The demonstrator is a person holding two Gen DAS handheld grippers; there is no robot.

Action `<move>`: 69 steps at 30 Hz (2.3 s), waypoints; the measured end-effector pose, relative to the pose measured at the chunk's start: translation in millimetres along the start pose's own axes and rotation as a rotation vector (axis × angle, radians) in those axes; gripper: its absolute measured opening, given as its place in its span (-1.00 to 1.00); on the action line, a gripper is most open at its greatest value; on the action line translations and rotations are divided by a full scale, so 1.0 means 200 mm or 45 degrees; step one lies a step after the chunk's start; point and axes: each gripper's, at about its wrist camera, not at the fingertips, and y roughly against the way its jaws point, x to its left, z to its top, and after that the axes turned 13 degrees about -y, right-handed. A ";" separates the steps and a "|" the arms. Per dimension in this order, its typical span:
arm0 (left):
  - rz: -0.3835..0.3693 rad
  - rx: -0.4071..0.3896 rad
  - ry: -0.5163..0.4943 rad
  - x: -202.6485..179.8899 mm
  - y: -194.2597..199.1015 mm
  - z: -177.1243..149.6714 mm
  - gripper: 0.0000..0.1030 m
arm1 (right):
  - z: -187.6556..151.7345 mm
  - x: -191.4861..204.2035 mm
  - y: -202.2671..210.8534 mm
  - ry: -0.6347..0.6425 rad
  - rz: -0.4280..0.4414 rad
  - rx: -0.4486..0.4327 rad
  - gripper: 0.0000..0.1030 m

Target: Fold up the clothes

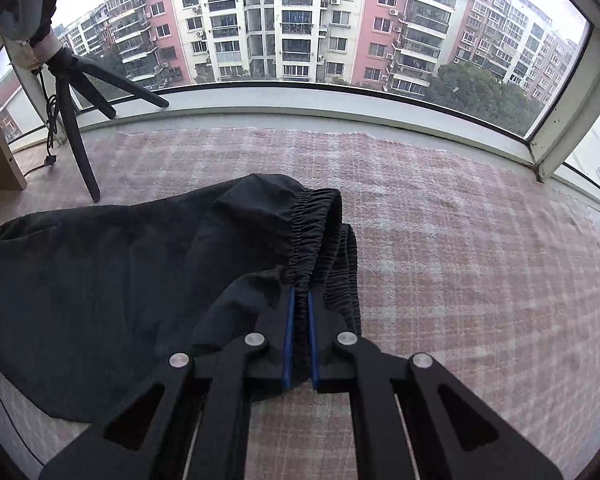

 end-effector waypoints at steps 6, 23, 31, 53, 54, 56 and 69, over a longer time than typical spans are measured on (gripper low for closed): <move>0.017 -0.011 -0.025 -0.03 0.04 -0.01 -0.22 | -0.03 -0.30 0.00 -0.312 0.029 -0.029 0.04; 0.111 -0.064 0.223 0.14 0.25 -0.36 -0.21 | -0.37 -0.32 -0.17 -0.698 0.371 -0.079 0.03; 0.201 -0.029 0.612 0.13 0.44 -1.06 -0.10 | -0.38 -0.30 -0.03 -0.785 0.556 -0.191 -0.91; -0.186 -0.670 1.864 0.45 0.12 -1.84 -0.69 | -0.25 -0.29 0.25 -0.877 0.569 -0.290 -0.92; -0.164 -0.642 1.847 0.46 0.12 -1.83 -0.86 | -0.26 -0.29 0.25 -0.883 0.564 -0.290 -0.92; -0.127 -0.620 1.813 0.47 0.14 -1.79 -0.89 | -0.27 -0.30 0.25 -0.894 0.554 -0.291 -0.92; -0.089 -0.666 1.604 0.22 0.55 -1.96 -0.92 | -0.73 -0.47 0.85 -0.876 0.443 -0.428 -0.94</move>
